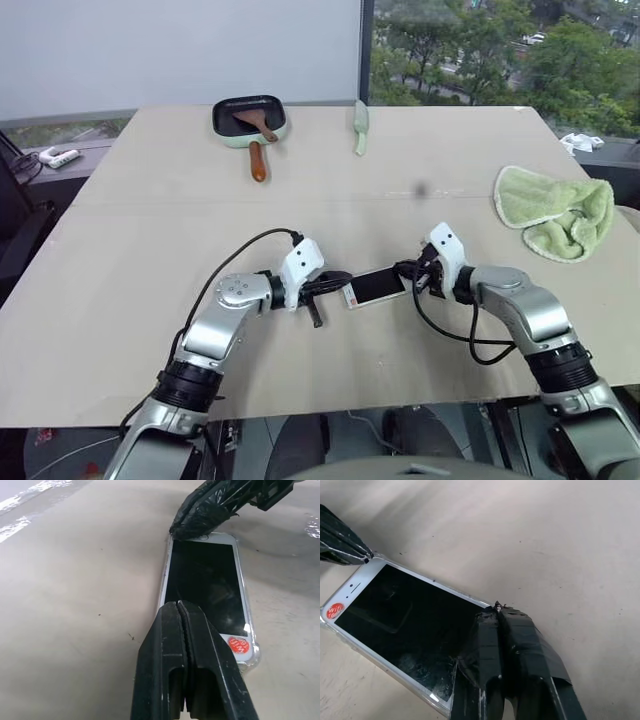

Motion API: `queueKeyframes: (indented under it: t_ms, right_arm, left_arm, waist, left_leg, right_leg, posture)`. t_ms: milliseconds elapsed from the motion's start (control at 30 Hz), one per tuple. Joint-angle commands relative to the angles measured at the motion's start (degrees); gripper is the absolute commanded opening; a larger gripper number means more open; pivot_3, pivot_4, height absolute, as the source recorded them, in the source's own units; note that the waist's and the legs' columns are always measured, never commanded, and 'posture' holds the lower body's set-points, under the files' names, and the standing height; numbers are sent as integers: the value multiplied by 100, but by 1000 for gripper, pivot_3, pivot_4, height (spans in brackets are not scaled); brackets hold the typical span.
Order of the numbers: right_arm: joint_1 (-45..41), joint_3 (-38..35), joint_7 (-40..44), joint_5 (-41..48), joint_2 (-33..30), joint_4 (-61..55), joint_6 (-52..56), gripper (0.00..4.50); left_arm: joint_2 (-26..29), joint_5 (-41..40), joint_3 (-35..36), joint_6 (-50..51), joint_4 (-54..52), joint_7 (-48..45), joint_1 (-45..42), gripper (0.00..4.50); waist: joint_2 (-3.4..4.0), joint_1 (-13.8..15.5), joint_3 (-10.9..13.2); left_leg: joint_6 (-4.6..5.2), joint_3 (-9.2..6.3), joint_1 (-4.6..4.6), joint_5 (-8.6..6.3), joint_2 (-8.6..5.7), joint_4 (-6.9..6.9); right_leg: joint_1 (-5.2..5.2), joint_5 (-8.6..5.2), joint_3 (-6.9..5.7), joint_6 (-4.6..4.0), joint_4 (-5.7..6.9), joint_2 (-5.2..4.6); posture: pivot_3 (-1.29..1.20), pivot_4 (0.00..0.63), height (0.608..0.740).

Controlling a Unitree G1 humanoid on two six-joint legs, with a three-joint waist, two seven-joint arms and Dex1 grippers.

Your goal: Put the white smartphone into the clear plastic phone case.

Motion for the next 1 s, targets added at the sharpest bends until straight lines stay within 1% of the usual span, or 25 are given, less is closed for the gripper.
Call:
queueKeyframes:
  t_ms: [33,67,100,133,167,233,267,300,333,367,433,467,500,533,567,600,633,767,867,1000]
  right_arm:
    - [475,324,-14,-353,-280,350,208,74]
    - [516,267,35,-326,-308,280,41,74]
    - [551,168,126,-295,-316,222,-362,74]
    - [583,86,256,-251,-321,174,-769,318]
    - [622,-40,356,-122,-325,104,-881,613]
    - [726,-305,646,140,-391,-81,-1141,1346]
    - [846,-524,859,307,-464,-241,-1412,1830]
    - [981,-719,1062,467,-572,-402,-1586,2362]
    - [1075,-840,1193,573,-647,-500,-1690,2885]
    - [1135,-906,1261,635,-694,-549,-1751,3326]
    - [1321,-1048,1428,697,-872,-607,-1901,4249]
    - [1444,-1162,1547,719,-985,-616,-2028,4460]
    - [1586,-1352,1704,781,-1093,-592,-2217,4500]
    - [1706,-1564,1846,884,-1173,-540,-2381,4500]
    - [1799,-1802,1954,971,-1256,-419,-2544,4500]
    - [1871,-1968,2048,1021,-1336,-336,-2668,4500]
    - [1955,-2103,2186,1031,-1462,-228,-2795,4500]
    - [2215,-2546,2460,1069,-1731,83,-3152,4500]
    - [2443,-2751,2687,1114,-1968,134,-3184,4500]
    - [2610,-2885,2797,1222,-2097,45,-3119,4500]
  left_arm:
    - [47,-90,170,-96,-200,25,34,0]
    - [66,-127,230,-95,-254,35,63,0]
    - [73,-217,328,-71,-348,44,105,0]
    - [67,-302,417,-51,-434,52,149,0]
    - [62,-413,514,-9,-548,45,210,0]
    - [86,-750,747,199,-923,15,400,0]
    - [184,-949,896,270,-1238,-69,650,0]
    - [292,-1056,1040,294,-1487,-111,916,0]
    - [374,-1120,1128,308,-1651,-126,1099,541]
    - [430,-1155,1173,317,-1755,-115,1214,828]
    - [617,-1273,1358,350,-1894,-175,1546,1706]
    - [710,-1325,1517,330,-1936,-196,1754,2104]
    - [830,-1359,1706,291,-1969,-235,2013,2651]
    - [924,-1349,1891,207,-1992,-251,2250,3070]
    - [1015,-1382,2066,196,-2044,-258,2474,3600]
    - [1075,-1394,2190,170,-2099,-241,2640,3968]
    - [1092,-1368,2305,142,-2158,-150,2774,4482]
    - [1095,-1250,2622,-84,-2415,16,3259,4482]
    - [1095,-1198,2811,-195,-2540,151,3541,4482]
    - [1149,-1141,2931,-304,-2578,237,3620,4482]
  waist:
    - [2,6,3]
    - [2,16,5]
    - [2,19,7]
    - [13,22,17]
    - [25,22,29]
    - [31,19,33]
    - [32,18,34]
    - [35,19,36]
    - [48,21,44]
    - [56,27,57]
    - [62,44,87]
    - [64,44,95]
    - [67,42,105]
    - [71,40,120]
    - [76,37,142]
    - [76,37,168]
    - [78,36,189]
    - [76,37,200]
    - [75,37,200]
    - [76,37,201]
  left_leg:
    - [0,-2,-3,0,0,0]
    - [0,-2,-4,0,-1,-1]
    - [0,-5,-9,0,-3,-3]
    - [0,-7,-13,0,-3,-9]
    - [0,-8,-22,0,-3,-16]
    - [0,-8,-60,0,-4,-20]
    - [1,-7,-93,0,-5,-19]
    - [1,-4,-127,0,-7,-18]
    - [1,-4,-150,0,-7,-16]
    - [5,-10,-166,-2,-8,-14]
    - [15,-12,-182,-9,-8,-14]
    - [15,-15,-193,-9,-10,-14]
    - [15,-16,-195,-9,-10,-14]
    - [16,-16,-196,-10,-10,-16]
    - [19,-15,-196,-12,-9,-18]
    - [20,-15,-196,-12,-9,-18]
    - [20,-14,-196,-12,-10,-17]
    - [21,-11,-193,-12,-10,-7]
    - [21,-8,-190,-12,-10,2]
    - [21,-6,-188,-12,-10,5]
  right_leg:
    - [0,0,0,1,-2,-2]
    - [0,0,0,1,-5,-3]
    - [-1,-1,-1,1,-10,-8]
    - [-2,-1,-2,1,-21,-9]
    - [-6,-1,-6,2,-35,-10]
    - [-30,1,-13,1,-45,-8]
    - [-61,3,-18,3,-45,1]
    - [-92,16,-21,22,-44,21]
    - [-111,18,-19,26,-45,24]
    - [-118,18,-19,28,-50,22]
    - [-127,18,-21,29,-58,18]
    - [-139,18,-31,29,-59,20]
    - [-141,17,-43,28,-60,20]
    - [-141,17,-47,28,-63,20]
    - [-141,15,-49,29,-65,19]
    - [-141,15,-51,29,-65,19]
    - [-141,15,-51,29,-65,19]
    - [-138,4,-50,11,-63,21]
    - [-134,4,-44,9,-59,21]
    - [-132,4,-42,9,-58,24]
  posture:
    - [0,150,740]
    - [0,150,740]
    - [0,150,740]
    - [0,150,740]
    - [0,150,740]
    - [0,150,740]
    - [0,150,740]
    - [0,150,740]
    - [0,150,740]
    - [0,150,740]
    - [0,150,740]
    - [0,150,740]
    - [0,150,740]
    - [0,150,740]
    - [0,150,740]
    - [0,150,740]
    - [0,150,740]
    - [0,150,740]
    - [0,150,740]
    - [0,150,740]
